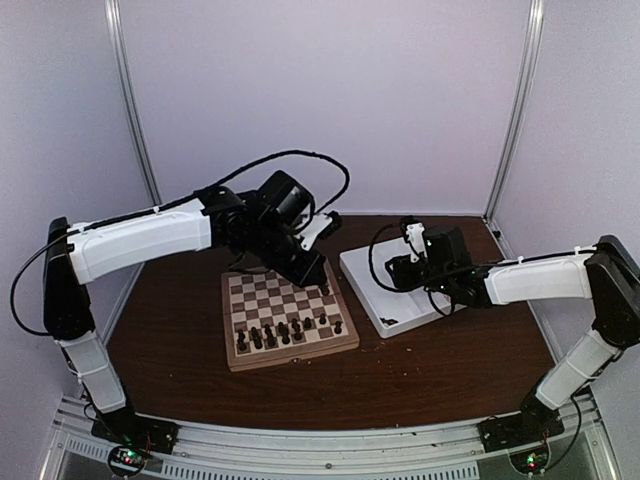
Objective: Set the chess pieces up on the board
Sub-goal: Pick up the chess piece from the chessboard, then place the chess piece on the chessboard.
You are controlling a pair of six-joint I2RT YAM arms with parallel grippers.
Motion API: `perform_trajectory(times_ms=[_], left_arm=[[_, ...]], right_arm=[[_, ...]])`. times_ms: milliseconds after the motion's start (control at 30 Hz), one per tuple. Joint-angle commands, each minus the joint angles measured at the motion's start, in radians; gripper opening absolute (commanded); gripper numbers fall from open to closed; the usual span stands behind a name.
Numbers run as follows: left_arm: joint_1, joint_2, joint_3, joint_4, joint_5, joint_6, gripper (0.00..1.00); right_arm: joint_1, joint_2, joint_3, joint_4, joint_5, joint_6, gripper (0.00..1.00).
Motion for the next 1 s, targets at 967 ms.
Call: perform_trajectory(times_ms=[967], left_arm=[[-0.119, 0.055, -0.201, 0.159, -0.099, -0.048, 0.04]], right_arm=[[-0.005, -0.004, 0.022, -0.015, 0.000, 0.008, 0.49]])
